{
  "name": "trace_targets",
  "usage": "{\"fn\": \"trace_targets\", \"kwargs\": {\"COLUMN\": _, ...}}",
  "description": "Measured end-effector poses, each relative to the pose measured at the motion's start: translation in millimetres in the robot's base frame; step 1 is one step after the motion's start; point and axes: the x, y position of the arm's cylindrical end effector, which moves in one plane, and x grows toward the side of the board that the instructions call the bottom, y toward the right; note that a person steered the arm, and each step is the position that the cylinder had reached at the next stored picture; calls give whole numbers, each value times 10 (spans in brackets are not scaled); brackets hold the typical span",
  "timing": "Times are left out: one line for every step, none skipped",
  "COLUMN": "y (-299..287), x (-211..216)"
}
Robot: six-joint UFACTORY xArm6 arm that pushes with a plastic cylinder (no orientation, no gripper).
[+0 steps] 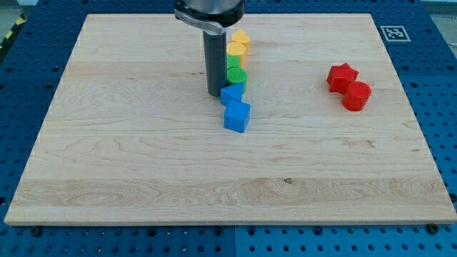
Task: Slide the green blocks to the right side
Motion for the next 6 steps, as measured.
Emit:
{"fn": "trace_targets", "kwargs": {"y": 0, "x": -18}}
{"fn": "trace_targets", "kwargs": {"y": -1, "x": 0}}
{"fn": "trace_targets", "kwargs": {"y": -221, "x": -106}}
{"fn": "trace_targets", "kwargs": {"y": -462, "x": -486}}
{"fn": "trace_targets", "kwargs": {"y": -471, "x": -631}}
{"fn": "trace_targets", "kwargs": {"y": -344, "x": -631}}
